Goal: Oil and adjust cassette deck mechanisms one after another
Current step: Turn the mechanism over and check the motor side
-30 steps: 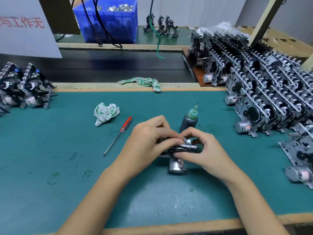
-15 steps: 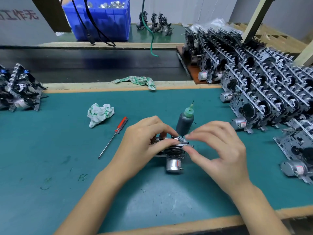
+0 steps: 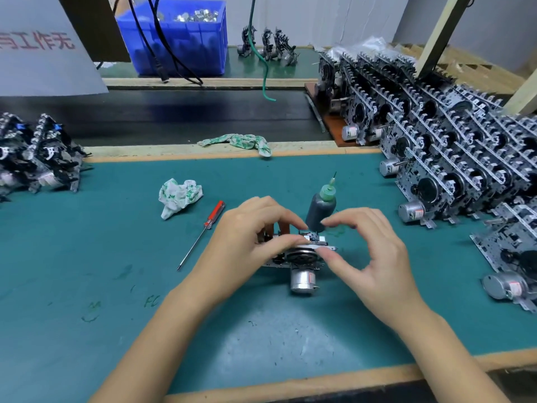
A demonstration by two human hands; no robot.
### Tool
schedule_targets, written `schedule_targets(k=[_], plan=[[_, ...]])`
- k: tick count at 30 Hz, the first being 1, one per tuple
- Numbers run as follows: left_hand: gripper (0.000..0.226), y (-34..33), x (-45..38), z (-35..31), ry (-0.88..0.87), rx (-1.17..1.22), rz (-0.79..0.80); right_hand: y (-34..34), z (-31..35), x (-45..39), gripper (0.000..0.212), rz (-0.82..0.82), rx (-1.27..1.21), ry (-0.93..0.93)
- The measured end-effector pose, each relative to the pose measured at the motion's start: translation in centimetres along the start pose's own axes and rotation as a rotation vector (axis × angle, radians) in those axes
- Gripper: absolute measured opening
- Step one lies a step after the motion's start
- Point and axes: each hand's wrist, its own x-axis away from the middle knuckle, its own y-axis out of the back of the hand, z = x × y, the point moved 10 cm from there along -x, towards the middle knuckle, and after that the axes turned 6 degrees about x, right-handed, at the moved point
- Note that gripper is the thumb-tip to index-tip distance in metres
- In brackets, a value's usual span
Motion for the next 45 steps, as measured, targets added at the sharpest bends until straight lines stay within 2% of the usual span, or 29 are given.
schedule_targets(k=[5, 8, 12, 15, 21, 26, 30, 35, 39, 45], plan=[[0.011, 3.1, 1.5, 1.6, 0.048, 0.037, -0.177, -0.3, -3.2, 1.4, 0.013, -0.102, -0.338, -0.315], [0.010, 3.8, 2.5, 3.2, 0.109, 0.087, -0.237, -2.0, -4.1, 2.0, 0.008, -0.070, -0.444, -0.406], [0.009, 3.6, 3.4, 4.4, 0.151, 0.134, -0.270, -3.8, -4.3, 2.8, 0.014, -0.083, -0.504, -0.457], [0.007, 3.6, 3.8, 5.0, 0.178, 0.175, -0.296, -3.5, -4.1, 2.8, 0.021, -0.122, -0.471, -0.408], [0.015, 3.1, 4.3, 5.8, 0.232, 0.263, -0.249, -3.4, -4.2, 2.7, 0.008, -0.079, -0.499, -0.381], [0.013, 3.0, 4.5, 6.2, 0.253, 0.325, -0.318, -2.9, -4.0, 2.5, 0.003, -0.125, -0.526, -0.375], [0.014, 3.1, 4.6, 6.5, 0.262, 0.416, -0.343, -2.1, -3.0, 2.8, 0.013, -0.142, -0.446, -0.344], [0.025, 2.8, 4.5, 6.9, 0.297, 0.520, -0.320, -1.3, 1.3, 2.8, 0.018, -0.122, -0.243, -0.146], [0.018, 2.6, 4.0, 6.9, 0.305, 0.508, -0.303, -1.9, 3.9, 2.4, 0.019, -0.081, -0.144, -0.037], [0.016, 3.5, 4.8, 8.2, 0.383, 0.574, -0.450, -3.9, 9.2, 3.3, 0.016, -0.064, 0.206, 0.248]])
